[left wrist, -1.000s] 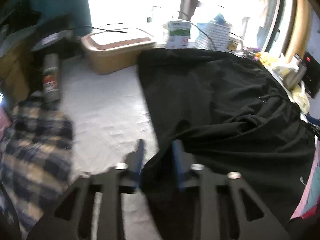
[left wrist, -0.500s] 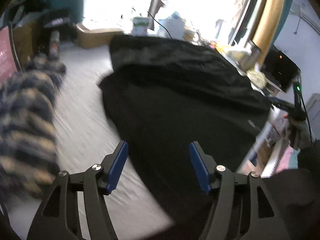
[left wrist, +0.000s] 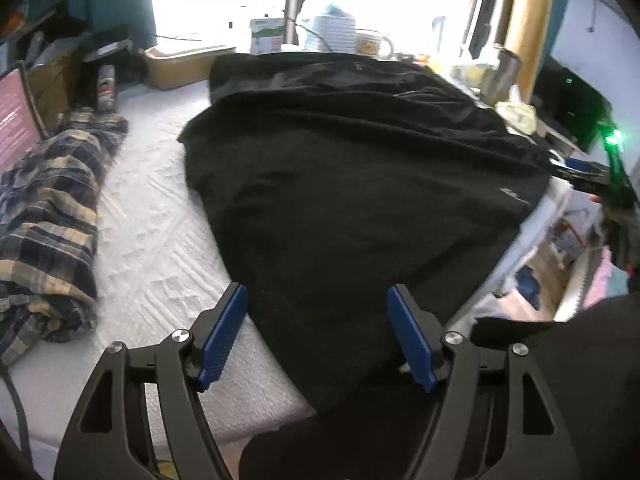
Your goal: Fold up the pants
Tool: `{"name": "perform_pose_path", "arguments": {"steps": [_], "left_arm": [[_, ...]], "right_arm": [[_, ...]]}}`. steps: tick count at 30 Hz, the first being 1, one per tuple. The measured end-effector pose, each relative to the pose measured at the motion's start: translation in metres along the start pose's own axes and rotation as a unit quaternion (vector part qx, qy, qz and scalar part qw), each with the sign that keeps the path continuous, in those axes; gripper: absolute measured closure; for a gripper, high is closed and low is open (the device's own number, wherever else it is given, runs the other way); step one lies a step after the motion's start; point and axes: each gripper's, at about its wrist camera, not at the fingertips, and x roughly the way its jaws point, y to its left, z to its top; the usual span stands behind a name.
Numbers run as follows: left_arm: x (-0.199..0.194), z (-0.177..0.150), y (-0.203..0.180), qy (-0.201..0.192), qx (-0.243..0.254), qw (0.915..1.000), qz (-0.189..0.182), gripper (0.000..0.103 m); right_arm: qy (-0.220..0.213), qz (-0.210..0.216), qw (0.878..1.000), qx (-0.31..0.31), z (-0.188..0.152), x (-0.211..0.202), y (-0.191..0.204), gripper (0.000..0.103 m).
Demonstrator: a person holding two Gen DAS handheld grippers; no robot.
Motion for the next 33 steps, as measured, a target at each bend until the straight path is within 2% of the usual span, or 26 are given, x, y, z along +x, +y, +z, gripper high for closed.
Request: {"name": "perform_pose_path", "arguments": {"steps": [3,5,10,13,16,21,24,33], "left_arm": [[0.005,0.002,-0.001,-0.009,0.006,0.9997,0.02,0.034],[0.009,0.003,-0.004,-0.015,0.018,0.9987,0.045,0.043],[0.012,0.012,0.012,-0.027,-0.006,0.9981,0.056,0.077],[0.014,0.016,0.019,-0.029,-0.016,0.998,0.054,0.085],[0.017,0.019,0.022,-0.034,-0.015,0.9975,0.061,0.094],[0.022,0.024,0.024,-0.037,-0.013,0.9972,0.065,0.101],[0.024,0.03,0.03,-0.034,-0.021,0.9977,0.055,0.101],[0.024,0.059,0.062,-0.047,-0.06,0.9958,0.052,0.102]], "right_arm": [[-0.005,-0.015,1.0,-0.01,0.0,-0.004,-0.002,0.016],[-0.005,-0.022,1.0,-0.015,-0.002,-0.005,-0.004,0.016],[-0.005,-0.031,0.998,-0.047,-0.002,0.0,0.004,0.016],[-0.011,-0.046,0.995,-0.084,-0.001,0.002,0.015,0.016],[-0.01,-0.042,0.996,-0.082,-0.001,-0.002,0.01,0.016],[0.004,-0.055,0.995,-0.083,-0.008,-0.001,0.001,0.016],[0.001,-0.055,0.994,-0.094,-0.008,0.003,0.007,0.016],[-0.044,0.011,0.987,-0.154,0.025,0.03,0.053,0.016]]}}
